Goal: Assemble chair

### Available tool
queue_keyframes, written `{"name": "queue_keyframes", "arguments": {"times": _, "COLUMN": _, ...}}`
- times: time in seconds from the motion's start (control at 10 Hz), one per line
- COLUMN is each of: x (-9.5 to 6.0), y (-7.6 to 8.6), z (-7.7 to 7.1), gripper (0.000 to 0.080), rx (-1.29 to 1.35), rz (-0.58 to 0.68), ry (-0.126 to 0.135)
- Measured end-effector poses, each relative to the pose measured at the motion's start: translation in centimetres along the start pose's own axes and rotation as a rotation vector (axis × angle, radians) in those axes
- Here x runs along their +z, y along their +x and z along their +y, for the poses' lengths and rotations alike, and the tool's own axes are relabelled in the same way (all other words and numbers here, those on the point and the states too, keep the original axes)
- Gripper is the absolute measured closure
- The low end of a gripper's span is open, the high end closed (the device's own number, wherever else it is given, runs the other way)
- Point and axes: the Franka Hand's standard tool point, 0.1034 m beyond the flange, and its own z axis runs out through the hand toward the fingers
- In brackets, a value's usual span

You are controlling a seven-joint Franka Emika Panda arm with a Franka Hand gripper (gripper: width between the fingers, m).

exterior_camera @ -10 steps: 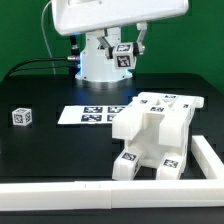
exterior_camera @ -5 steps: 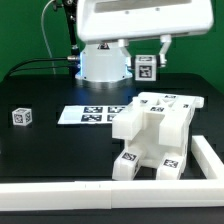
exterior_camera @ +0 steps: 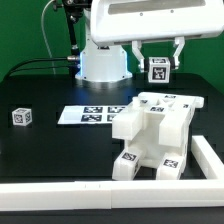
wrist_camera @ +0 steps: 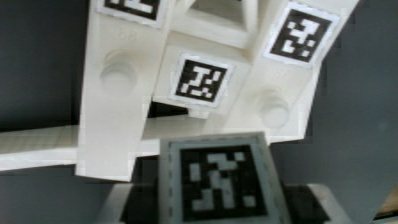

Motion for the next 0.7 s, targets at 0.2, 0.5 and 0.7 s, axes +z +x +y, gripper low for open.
{"name": "queue_keyframes", "arguments": {"times": 0.2, "x": 1.6, "y": -0.8, "z": -1.9, "gripper": 0.0517, "rx": 0.001, "rz": 0.03, "ry": 0.016}}
{"name": "queue_keyframes", "arguments": {"times": 0.5, "x": 2.5, "y": -1.2, "z": -1.8, "gripper": 0.0517, "rx": 0.018, "rz": 0.032, "ry": 0.013}}
{"name": "queue_keyframes", "arguments": {"times": 0.7, "x": 2.8, "y": -1.2, "z": -1.7, "gripper": 0.0517, "rx": 0.015, "rz": 0.031, "ry": 0.011}}
